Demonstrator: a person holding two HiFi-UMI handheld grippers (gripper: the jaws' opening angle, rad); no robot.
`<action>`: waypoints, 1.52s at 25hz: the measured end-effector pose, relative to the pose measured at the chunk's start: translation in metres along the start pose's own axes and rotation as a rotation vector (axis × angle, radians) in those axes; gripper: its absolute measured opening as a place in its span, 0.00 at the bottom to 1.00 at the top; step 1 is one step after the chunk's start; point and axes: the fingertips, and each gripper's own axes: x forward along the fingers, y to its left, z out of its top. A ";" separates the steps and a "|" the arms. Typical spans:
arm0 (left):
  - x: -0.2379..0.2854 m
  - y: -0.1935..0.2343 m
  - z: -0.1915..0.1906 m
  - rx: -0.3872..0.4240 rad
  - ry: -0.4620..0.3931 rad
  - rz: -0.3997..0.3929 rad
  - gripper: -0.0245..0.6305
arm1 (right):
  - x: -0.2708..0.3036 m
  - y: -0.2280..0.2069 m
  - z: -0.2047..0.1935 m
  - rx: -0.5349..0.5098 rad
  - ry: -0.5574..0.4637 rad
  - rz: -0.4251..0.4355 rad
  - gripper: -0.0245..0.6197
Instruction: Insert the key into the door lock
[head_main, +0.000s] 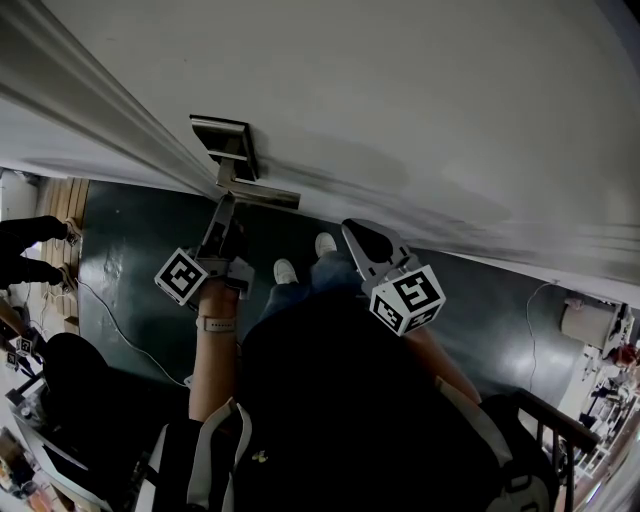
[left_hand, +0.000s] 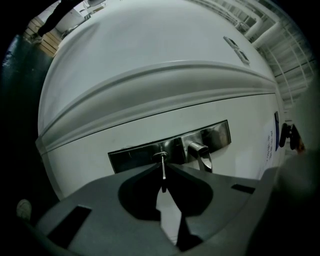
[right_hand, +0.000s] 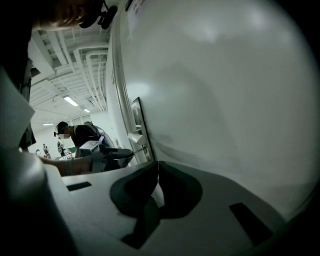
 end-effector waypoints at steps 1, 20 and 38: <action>0.000 0.001 0.000 -0.003 0.001 0.003 0.08 | 0.000 0.000 0.000 0.000 0.000 -0.001 0.06; 0.001 0.000 -0.001 -0.048 0.014 -0.004 0.08 | 0.003 0.003 0.004 0.004 -0.014 0.001 0.06; 0.018 0.001 0.005 -0.106 -0.022 0.014 0.08 | -0.007 -0.003 0.004 0.021 -0.033 -0.002 0.06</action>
